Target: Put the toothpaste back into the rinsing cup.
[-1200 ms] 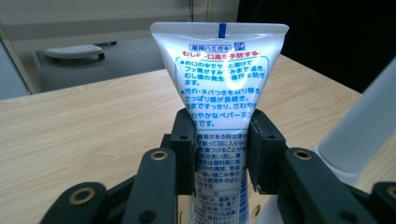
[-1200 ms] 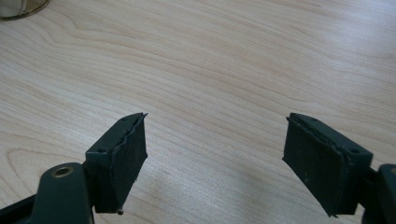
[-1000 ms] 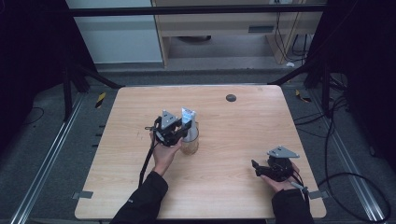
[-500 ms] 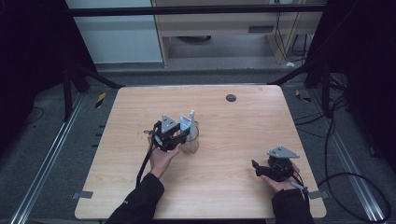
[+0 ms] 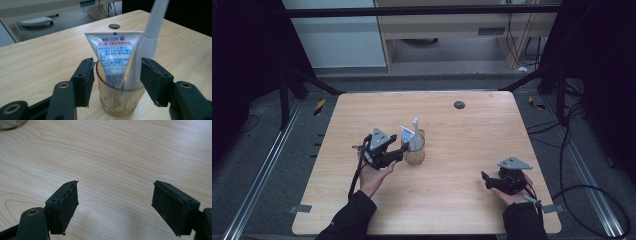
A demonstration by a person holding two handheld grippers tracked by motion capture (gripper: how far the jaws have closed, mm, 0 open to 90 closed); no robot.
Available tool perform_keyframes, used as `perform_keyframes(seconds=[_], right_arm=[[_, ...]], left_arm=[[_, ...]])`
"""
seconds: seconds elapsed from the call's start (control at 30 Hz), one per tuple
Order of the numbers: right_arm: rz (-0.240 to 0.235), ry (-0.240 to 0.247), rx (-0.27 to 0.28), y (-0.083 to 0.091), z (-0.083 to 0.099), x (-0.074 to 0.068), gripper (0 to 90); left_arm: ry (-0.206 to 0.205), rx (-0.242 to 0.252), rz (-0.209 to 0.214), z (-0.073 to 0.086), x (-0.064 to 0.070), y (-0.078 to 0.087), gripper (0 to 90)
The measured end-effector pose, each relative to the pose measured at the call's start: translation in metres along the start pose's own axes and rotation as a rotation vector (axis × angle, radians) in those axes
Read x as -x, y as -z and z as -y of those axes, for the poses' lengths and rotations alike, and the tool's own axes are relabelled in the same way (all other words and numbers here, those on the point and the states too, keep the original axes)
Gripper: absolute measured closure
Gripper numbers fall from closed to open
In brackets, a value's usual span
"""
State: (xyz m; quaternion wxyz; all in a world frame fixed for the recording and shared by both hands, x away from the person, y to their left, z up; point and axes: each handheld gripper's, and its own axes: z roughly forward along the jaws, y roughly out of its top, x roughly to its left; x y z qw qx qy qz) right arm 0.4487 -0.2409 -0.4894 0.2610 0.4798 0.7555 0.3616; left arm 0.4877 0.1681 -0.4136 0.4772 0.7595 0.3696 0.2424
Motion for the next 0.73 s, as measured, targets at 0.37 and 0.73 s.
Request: perform_keyframes(seconds=[0.37, 0.73], right_arm=[[0.006, -0.002, 0.002, 0.002, 0.000, 0.001, 20.0], [0.021, 0.004, -0.002, 0.005, -0.001, 0.005, 19.3]], left_arm=[[0.024, -0.119, -0.063, 0.057, -0.028, 0.038, 35.7], [0.124, -0.226, -0.198, 0.098, -0.071, 0.062, 29.4]])
